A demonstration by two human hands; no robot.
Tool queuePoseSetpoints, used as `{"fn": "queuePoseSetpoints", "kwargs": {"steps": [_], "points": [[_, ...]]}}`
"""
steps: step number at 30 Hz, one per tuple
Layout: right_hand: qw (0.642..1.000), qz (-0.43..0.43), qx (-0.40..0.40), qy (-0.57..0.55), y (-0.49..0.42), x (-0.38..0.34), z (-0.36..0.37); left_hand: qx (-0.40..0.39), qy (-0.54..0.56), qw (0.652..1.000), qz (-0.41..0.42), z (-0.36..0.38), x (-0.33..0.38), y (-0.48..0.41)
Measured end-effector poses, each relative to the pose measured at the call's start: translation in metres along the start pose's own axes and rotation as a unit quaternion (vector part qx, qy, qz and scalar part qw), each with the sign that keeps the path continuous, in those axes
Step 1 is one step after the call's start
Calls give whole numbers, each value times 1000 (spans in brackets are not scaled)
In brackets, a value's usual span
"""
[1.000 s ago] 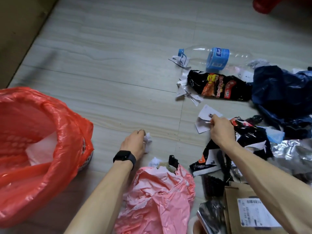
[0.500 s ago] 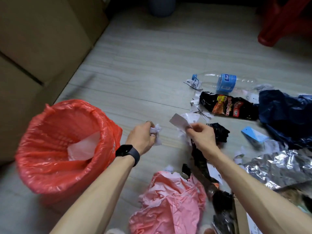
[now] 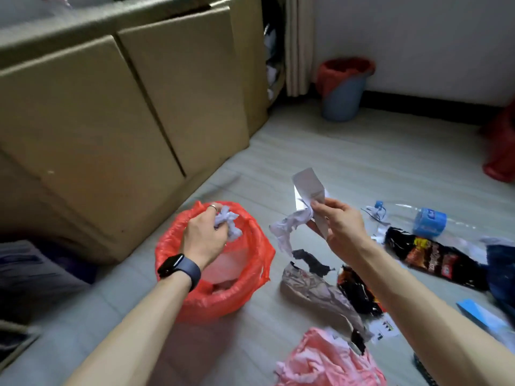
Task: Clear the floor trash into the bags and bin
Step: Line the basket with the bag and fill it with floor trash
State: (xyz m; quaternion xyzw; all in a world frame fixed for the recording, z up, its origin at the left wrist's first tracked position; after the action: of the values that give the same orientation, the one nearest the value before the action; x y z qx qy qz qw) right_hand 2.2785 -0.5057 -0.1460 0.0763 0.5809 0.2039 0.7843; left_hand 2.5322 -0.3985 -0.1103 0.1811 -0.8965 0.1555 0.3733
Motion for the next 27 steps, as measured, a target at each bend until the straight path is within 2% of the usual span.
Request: {"fn": "queuePoseSetpoints", "kwargs": {"steps": [4, 6, 11, 13, 14, 15, 17, 18, 19, 25, 27], "points": [[997, -25, -55, 46, 6, -4, 72, 47, -5, 998, -42, -37, -46, 15], [995, -33, -64, 76, 7, 2, 102, 45, -24, 997, -54, -39, -69, 18], [986, -52, -61, 147, -5, 49, 155, -46, -76, 989, -119, -13, -121, 24], [962, -72, -57, 257, -14, 79, 159, -106, -134, 975, -141, 1, -135, 30], [929, -89, -60, 356, -18, 96, 158, -134, -182, 964, -139, 7, -143, 34], [869, -112, -80, 475, -21, 108, 157, -153, -231, 952, -130, 10, -148, 36], [698, -150, -162, 681, -21, 136, 159, -170, -289, 935, -120, 12, -160, 41], [634, -165, -193, 731, -20, 145, 159, -170, -296, 932, -124, 11, -166, 41], [604, -177, -209, 748, -19, 150, 159, -172, -294, 931, -131, 10, -172, 41], [643, -259, -195, 694, -14, 123, 152, -183, -301, 926, -132, 4, -169, 41], [680, -272, -172, 659, -8, 109, 136, -181, -274, 938, -114, 9, -151, 37]]}}
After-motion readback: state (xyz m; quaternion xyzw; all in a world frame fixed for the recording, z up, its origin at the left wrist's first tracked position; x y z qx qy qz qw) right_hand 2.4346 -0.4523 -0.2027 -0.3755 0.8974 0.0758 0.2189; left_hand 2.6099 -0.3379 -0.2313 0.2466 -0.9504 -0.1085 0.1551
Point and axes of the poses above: each hand's wrist, its own y-axis away from the middle knuckle, its own z-axis out of the palm, x = y × z, the point moved 5 cm from there along -y, towards the middle knuckle, and after that the axes turned 12 degrees about y, right-handed, at the moved point
